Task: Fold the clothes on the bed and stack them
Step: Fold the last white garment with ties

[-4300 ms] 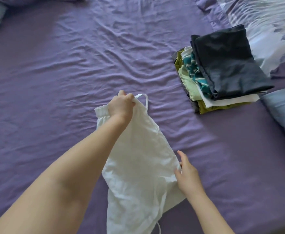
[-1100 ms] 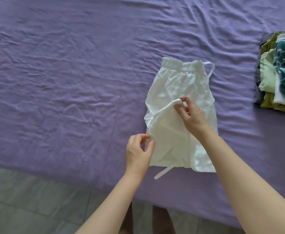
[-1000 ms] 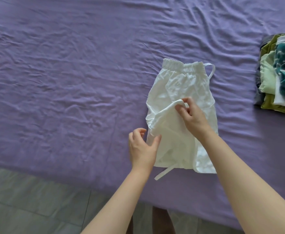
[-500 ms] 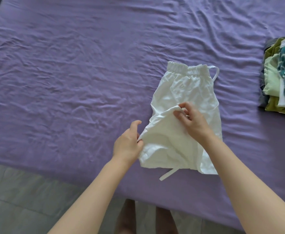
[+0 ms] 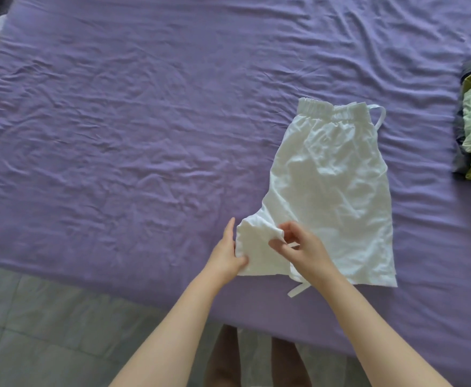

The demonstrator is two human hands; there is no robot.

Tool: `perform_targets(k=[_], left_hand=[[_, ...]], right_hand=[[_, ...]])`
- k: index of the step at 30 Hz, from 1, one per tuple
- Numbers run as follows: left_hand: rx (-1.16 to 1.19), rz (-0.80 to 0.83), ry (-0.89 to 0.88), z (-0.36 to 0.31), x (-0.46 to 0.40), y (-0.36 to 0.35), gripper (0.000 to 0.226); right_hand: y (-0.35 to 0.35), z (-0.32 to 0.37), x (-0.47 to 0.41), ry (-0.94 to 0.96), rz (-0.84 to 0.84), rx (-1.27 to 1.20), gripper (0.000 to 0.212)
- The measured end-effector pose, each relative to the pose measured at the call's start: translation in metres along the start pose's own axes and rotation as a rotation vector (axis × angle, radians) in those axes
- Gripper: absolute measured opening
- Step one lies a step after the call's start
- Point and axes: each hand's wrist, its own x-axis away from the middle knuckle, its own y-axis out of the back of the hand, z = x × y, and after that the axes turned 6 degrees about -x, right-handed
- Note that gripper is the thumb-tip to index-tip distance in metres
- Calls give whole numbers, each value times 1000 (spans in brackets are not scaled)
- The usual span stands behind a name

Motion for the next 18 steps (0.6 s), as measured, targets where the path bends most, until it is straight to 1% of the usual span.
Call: perform_targets(k=[2, 4, 5, 7, 8, 9, 10, 12, 13, 15, 16, 17, 18], left_hand=[[80, 9, -11, 10, 1, 9, 91], [143, 20, -17, 21, 5, 20, 83], [169, 23, -15, 25, 6, 26, 78], [197, -8, 1, 28, 6, 36, 64], [178, -54, 5, 28, 5, 41, 59], [109, -132, -16, 24, 5, 44, 54], [-1, -234, -79, 19, 3, 47, 50], [-237, -409, -298, 5, 2, 46, 42], [-346, -448, -437, -5, 0, 42, 37], [-537, -483, -730, -28, -9, 27, 29], [-634, -466, -837, -37, -14, 17, 31], [-747, -405, -884, -45, -20, 5, 39], [-899, -278, -842, -47, -27, -5, 55]], right_hand=[[-15, 0, 10, 15, 30, 18, 23], [-32, -5, 17, 89, 108, 157, 22], [-39, -7, 20, 94, 168, 223, 25], [-46, -12, 24, 36, 244, 279, 37], [-44, -13, 23, 8, 240, 277, 41], [-41, -13, 22, -10, 214, 269, 43], [-36, -13, 20, -11, 165, 269, 43], [-22, -12, 14, 34, 11, 301, 40], [-14, -12, 10, 70, -80, 326, 38], [1, -16, -1, 145, -236, 414, 35], [9, -20, -8, 172, -281, 501, 35], [16, -26, -15, 172, -279, 627, 38], [25, -32, -20, 125, -219, 771, 48]])
